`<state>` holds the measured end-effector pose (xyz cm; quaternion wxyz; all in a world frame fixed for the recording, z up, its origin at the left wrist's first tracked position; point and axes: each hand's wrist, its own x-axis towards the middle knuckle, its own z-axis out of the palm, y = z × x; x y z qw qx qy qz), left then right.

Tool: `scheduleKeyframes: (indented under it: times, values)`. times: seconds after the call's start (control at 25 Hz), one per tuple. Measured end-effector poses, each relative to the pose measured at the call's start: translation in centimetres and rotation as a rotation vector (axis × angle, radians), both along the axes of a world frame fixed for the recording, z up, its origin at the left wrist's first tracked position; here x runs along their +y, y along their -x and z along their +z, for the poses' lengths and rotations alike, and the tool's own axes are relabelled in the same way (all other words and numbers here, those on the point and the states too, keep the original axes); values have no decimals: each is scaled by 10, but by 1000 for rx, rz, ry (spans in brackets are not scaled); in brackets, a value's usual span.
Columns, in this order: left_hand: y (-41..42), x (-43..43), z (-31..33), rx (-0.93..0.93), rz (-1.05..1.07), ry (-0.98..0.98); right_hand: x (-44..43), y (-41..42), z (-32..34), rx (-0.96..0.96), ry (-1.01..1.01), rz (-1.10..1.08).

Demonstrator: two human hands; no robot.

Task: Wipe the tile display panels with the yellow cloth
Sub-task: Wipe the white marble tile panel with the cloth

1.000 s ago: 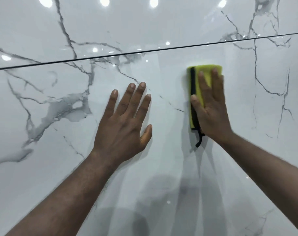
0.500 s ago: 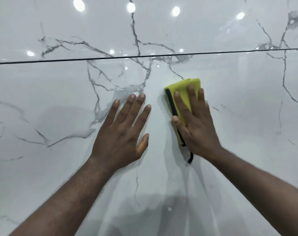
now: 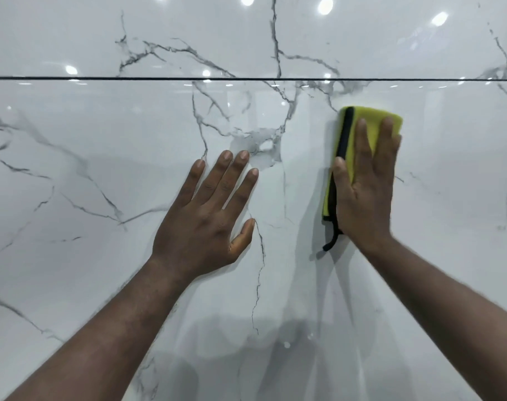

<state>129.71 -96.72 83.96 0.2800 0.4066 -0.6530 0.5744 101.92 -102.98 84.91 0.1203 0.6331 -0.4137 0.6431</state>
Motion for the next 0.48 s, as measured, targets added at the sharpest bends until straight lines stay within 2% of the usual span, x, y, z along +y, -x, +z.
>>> scheduleKeyframes:
  times: [0.04, 0.16, 0.2, 0.24, 0.36, 0.4, 0.48]
  values:
    - [1, 0, -1, 7, 5, 5, 2, -9, -14, -1, -21, -53]
    - [3, 0, -2, 14, 14, 0, 5, -19, -31, 453, 149, -81]
    - [3, 1, -2, 14, 15, -1, 6, -14, -17, 504, 192, -52]
    - [4, 1, -3, 16, 19, -5, 5, -11, -5, 455, 198, -34]
    - [4, 2, -3, 24, 33, -7, 7, -21, -3, 77, 29, -4]
    - [5, 2, -3, 27, 36, -7, 9, -32, -14, 82, 11, -32]
    - [6, 3, -2, 28, 30, -17, 15, -45, -33, 346, 103, -72]
